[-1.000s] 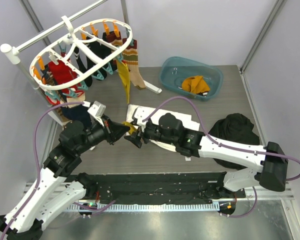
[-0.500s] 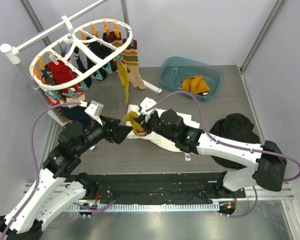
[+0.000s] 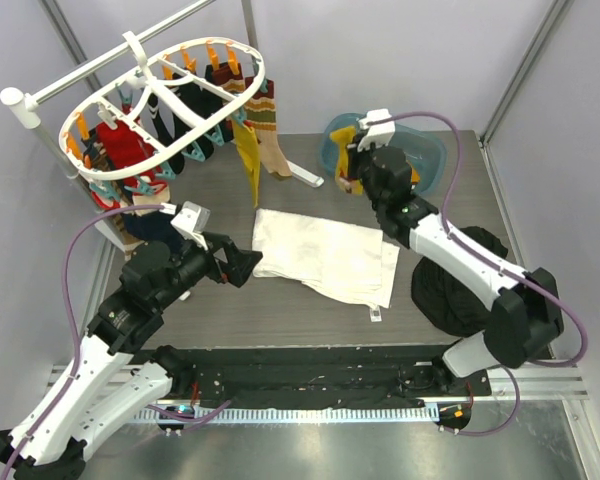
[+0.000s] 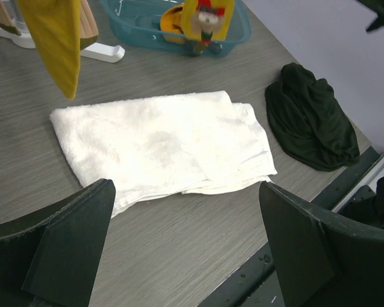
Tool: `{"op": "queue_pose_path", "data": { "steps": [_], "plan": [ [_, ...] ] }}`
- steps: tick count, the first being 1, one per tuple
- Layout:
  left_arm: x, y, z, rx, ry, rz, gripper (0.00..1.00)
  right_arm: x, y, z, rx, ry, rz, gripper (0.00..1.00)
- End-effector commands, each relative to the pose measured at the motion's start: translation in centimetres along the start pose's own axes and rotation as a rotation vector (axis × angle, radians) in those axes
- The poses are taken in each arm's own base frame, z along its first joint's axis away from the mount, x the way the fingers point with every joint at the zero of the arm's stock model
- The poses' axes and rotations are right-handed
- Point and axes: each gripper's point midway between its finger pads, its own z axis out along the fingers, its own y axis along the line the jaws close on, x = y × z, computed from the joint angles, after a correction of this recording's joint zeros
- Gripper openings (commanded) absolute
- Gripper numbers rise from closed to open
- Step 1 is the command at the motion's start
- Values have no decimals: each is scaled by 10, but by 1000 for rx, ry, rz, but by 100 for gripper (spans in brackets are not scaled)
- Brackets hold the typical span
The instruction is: Remove the socks clipped to the hanger
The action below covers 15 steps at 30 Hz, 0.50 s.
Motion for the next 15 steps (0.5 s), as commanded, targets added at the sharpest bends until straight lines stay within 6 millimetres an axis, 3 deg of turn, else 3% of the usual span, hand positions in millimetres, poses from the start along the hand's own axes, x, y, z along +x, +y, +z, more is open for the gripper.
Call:
{"op": "queue_pose_path", "data": {
  "steps": [1, 2, 4, 6, 8, 9, 10, 12, 14, 15],
  "plan": [
    [0, 6, -1, -26, -2, 40, 100, -39, -60, 32, 204, -136, 101, 1],
    [-1, 8, -1, -33, -6, 42, 100, -32, -67, 42, 223, -132, 104, 1],
    [0, 8, -1, -31, -4, 46, 100, -38, -86, 54, 262, -168, 122, 1],
    [2, 9, -2, -34, 3, 50, 100, -22, -99, 69, 312, -141, 124, 1],
    [3, 9, -2, -38, 12, 53, 100, -20, -116, 80, 361, -143, 146, 2],
    [2, 10, -2, -41, 10, 53, 100, 0, -123, 89, 388, -102, 141, 5],
    [3, 9, -2, -39, 13, 51, 100, 0, -130, 94, 411, -102, 149, 6],
    [2, 8, -3, -33, 9, 52, 100, 26, -142, 107, 443, -55, 160, 7],
    [3, 8, -3, -33, 10, 52, 100, 39, -152, 115, 463, -38, 178, 8],
    [3, 9, -3, -37, 9, 53, 100, 61, -154, 121, 470, 8, 176, 13]
  ]
}}
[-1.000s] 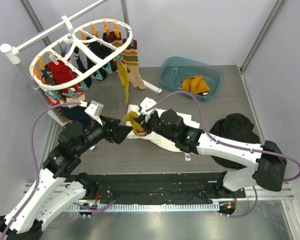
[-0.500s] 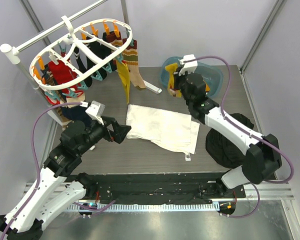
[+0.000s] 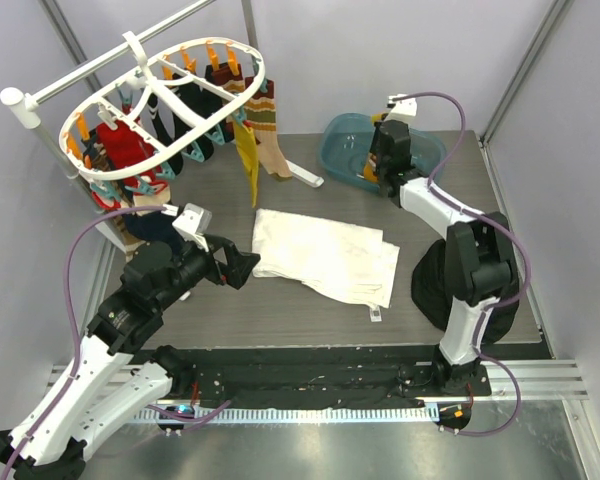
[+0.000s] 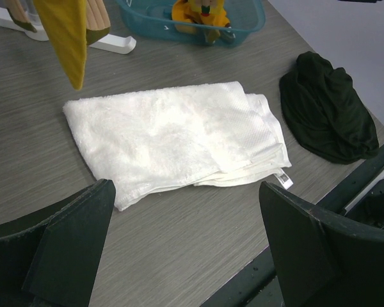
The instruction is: Remove the socks clipped to the hanger
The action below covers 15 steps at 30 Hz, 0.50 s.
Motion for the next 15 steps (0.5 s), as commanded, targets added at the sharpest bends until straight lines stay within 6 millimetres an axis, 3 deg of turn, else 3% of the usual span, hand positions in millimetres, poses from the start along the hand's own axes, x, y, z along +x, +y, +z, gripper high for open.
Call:
{"op": "queue_pose_path", "data": {
  "steps": [1, 6, 9, 15],
  "plan": [
    [-6, 1, -1, -7, -23, 16, 100, 0, -13, 25, 74, -14, 90, 15],
    [-4, 2, -1, -9, -16, 17, 100, 42, -12, 46, 77, 83, 90, 31],
    [-3, 4, -1, -21, -11, 18, 100, 52, -11, 52, 90, 146, 63, 44],
    [-6, 7, -3, -36, -29, 19, 100, 18, -3, 37, 34, 156, 84, 63]
  ]
}}
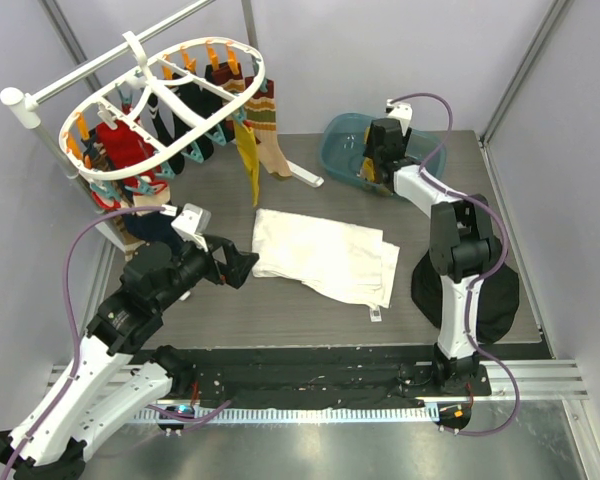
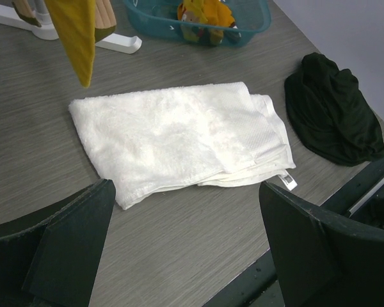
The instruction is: Remove the socks clipped to the hanger
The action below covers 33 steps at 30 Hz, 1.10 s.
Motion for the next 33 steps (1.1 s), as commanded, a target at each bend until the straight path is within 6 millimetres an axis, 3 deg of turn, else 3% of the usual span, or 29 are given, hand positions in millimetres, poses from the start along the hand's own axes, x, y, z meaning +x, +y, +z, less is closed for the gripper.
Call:
{"op": "queue_pose_path", "data": {
  "steps": [1, 2, 5, 6, 7, 9, 10, 11, 14, 17, 18, 22, 25, 33],
  "plan": [
    [-6, 4, -2, -19, -27, 16, 100, -68, 15, -34, -78, -77, 84, 64],
    [-6, 4, -3, -21, -26, 16, 100, -80, 18, -45, -102, -90, 98, 68],
    [-6, 6, -2, -29, -27, 16, 100, -87, 37, -67, -213, -96, 127, 69],
    [-6, 6, -2, -32, -27, 16, 100, -104, 43, -84, -258, -130, 140, 69],
    [-6, 6, -3, -34, -28, 17, 100, -94, 56, -94, -334, -108, 131, 69],
    [-6, 6, -3, -32, -29, 16, 100, -118, 79, -130, -460, -181, 149, 69],
    [-6, 6, -3, -34, -28, 16, 100, -107, 84, -138, -493, -169, 139, 69],
    [-6, 6, -3, -31, -30, 16, 100, -114, 104, -160, -576, -208, 145, 69],
    [-9, 13, -5, -71, -44, 15, 100, -123, 124, -208, -718, -291, 153, 69],
    [-10, 14, -7, -76, -55, 12, 100, -124, 149, -258, -875, -358, 147, 69],
    [-11, 14, -7, -76, -60, 12, 100, -116, 161, -274, -923, -360, 135, 69],
    [-11, 14, -6, -78, -60, 12, 100, -117, 189, -319, -1038, -410, 109, 69],
    [-9, 14, -6, -78, -54, 14, 100, -110, 212, -342, -1114, -431, 90, 70],
    [-9, 16, -6, -86, -54, 17, 100, -93, 255, -342, -1139, -417, 50, 70]
  ]
}}
